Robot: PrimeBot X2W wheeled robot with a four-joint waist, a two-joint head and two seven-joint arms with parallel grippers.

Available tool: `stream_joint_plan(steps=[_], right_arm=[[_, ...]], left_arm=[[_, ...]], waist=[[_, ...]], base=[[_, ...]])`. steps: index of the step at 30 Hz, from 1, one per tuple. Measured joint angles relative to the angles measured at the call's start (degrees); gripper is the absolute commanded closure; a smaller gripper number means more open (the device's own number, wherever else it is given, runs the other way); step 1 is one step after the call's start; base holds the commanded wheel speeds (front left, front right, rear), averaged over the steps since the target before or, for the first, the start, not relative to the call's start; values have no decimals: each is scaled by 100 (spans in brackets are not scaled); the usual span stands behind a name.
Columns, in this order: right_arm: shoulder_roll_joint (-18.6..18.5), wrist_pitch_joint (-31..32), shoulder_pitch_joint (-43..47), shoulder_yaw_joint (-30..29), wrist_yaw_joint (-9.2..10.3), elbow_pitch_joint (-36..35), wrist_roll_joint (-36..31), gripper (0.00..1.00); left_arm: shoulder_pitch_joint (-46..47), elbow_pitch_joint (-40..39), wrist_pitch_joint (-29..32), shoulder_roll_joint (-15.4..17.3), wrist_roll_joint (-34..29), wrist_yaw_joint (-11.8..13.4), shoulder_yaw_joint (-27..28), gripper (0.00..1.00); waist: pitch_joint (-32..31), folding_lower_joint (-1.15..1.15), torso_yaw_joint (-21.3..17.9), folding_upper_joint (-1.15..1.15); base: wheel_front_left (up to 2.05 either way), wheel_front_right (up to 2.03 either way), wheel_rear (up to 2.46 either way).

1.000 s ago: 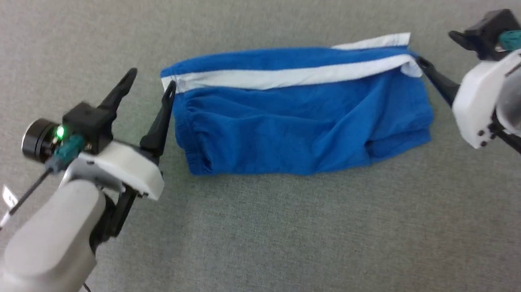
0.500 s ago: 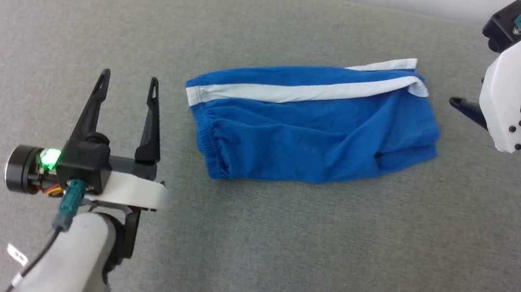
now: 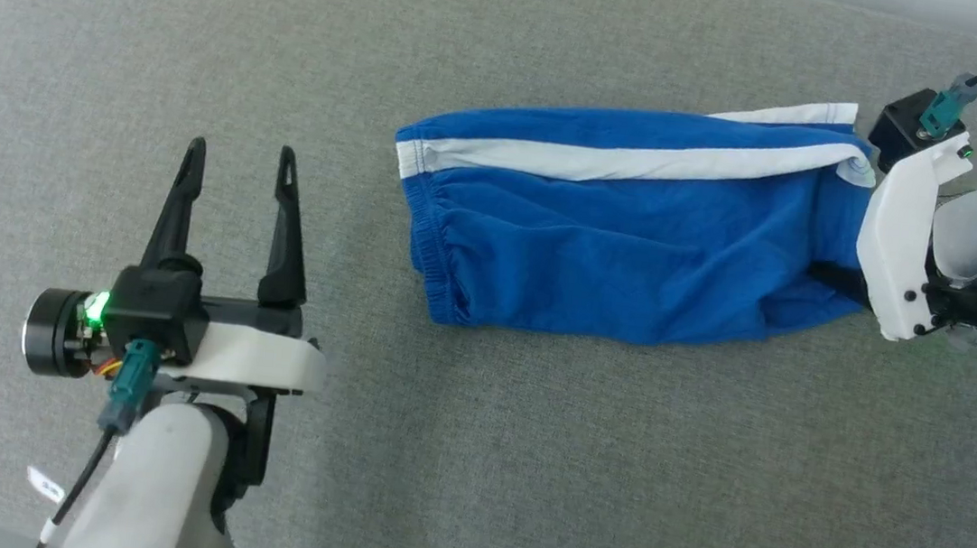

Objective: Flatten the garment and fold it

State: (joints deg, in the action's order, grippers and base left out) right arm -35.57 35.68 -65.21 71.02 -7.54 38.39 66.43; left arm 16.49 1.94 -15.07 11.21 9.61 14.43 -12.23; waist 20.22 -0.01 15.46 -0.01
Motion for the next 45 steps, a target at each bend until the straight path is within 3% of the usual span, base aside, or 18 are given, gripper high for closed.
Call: stream_joint_plan(steps=[2, 3, 4, 7, 12, 16, 20, 23, 28, 33, 39, 45], right_arm=[[19, -70, 32, -12, 1, -4, -3, 5], [25, -158, 52, -11, 2, -3, -5, 95], [31, -252, 76, -8, 2, -11, -14, 100], [73, -544, 141, 34, -1, -65, -53, 100], [24, -1061, 296, 99, 0, -281, -42, 100], [-135, -1389, 360, 131, 0, -591, -40, 100], [-292, -1528, 449, 151, 0, -844, -108, 100], [-344, -1573, 485, 171, 0, -973, -200, 100], [-310, -1657, 521, 181, 0, -1007, -296, 100], [-178, -1713, 521, 194, 0, -1000, -412, 100], [-51, -1729, 508, 207, 0, -977, -541, 100], [63, -1758, 448, 216, 0, -942, -654, 100]], left_arm=[[1, 83, 0, -11, -15, -105, 112, 0], [3, 115, 0, -11, -15, -171, 158, 0], [7, 162, 0, -8, -15, -254, 194, 0], [42, 347, 0, 37, -45, -510, 253, 0], [452, 886, 60, 389, -44, -1092, 205, 0], [920, 1303, 790, 695, 119, -1711, 40, 0], [1343, 1566, 1864, 865, 477, -2076, -289, 0], [1645, 1752, 2707, 903, 1058, -2148, -606, 0], [2184, 1825, 3911, 1129, 2164, -2153, -1615, 0], [2598, 2000, 4746, 1489, 2832, -2153, -2512, 0], [2853, 2189, 5236, 1639, 3506, -2153, -3259, 0], [3025, 2360, 5392, 1752, 3776, -2154, -3944, 0]], waist=[[-11, 0, -13, 0], [-22, 0, -30, 0], [-39, 0, -48, 0], [-122, 1, -100, 0], [-351, 1, -179, 0], [-582, 1, -242, 0], [-778, 0, -324, 0], [-842, 0, -420, 0], [-808, 0, -552, 0], [-678, 1, -640, 1], [-512, 1, -774, 1], [-352, 1, -908, 1]], base=[[0, 0, 0], [0, 0, 0], [0, 0, 0], [0, 0, 0], [0, 0, 0], [0, 0, 0], [0, 0, 0], [0, 0, 0], [0, 0, 0], [0, 0, 0], [0, 0, 0], [0, 0, 0]])
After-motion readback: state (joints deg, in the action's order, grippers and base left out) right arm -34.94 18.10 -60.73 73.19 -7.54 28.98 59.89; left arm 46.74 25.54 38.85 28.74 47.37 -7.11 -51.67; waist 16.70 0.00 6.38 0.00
